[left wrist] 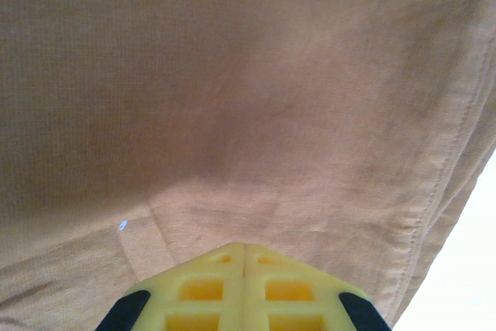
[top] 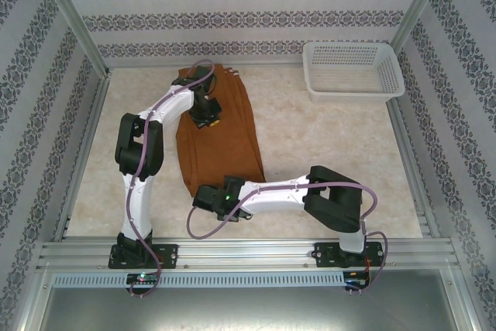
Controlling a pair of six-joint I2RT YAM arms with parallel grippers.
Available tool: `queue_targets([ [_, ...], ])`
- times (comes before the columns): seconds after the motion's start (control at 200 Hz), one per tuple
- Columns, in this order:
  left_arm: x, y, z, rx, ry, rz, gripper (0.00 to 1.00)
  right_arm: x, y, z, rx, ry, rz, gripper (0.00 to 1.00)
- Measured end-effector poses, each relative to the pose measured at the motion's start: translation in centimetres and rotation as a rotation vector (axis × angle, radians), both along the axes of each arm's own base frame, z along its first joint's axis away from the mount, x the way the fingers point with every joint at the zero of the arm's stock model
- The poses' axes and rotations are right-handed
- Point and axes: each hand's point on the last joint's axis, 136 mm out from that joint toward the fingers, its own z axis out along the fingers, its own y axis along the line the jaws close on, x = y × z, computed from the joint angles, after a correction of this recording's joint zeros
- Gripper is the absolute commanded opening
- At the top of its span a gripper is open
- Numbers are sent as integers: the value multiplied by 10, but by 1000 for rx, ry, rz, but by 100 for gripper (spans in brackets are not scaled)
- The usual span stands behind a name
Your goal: Roll up the long pants
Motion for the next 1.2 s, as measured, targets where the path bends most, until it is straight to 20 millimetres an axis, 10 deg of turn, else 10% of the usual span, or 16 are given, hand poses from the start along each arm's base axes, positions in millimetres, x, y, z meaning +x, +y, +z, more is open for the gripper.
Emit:
queue_targets([
  [0.22, 2, -3, 1, -14, -3, -8, 0, 0, 3, -3, -26, -14, 55, 79],
  [0.455, 2, -3, 0, -11, -2, -16, 0, -11, 6, -14, -48, 53, 117, 31],
  [0.495, 2, -3, 0, -10, -3, -19, 0, -12, 7, -15, -48, 65, 122, 0],
  [0.904, 4, -4, 4, -6, -15, -44, 0, 38, 8, 3, -11, 27, 15, 0],
  [1.199, 2, -5, -8, -7, 12, -54, 0, 32, 39, 97, 157, 76, 27, 0],
])
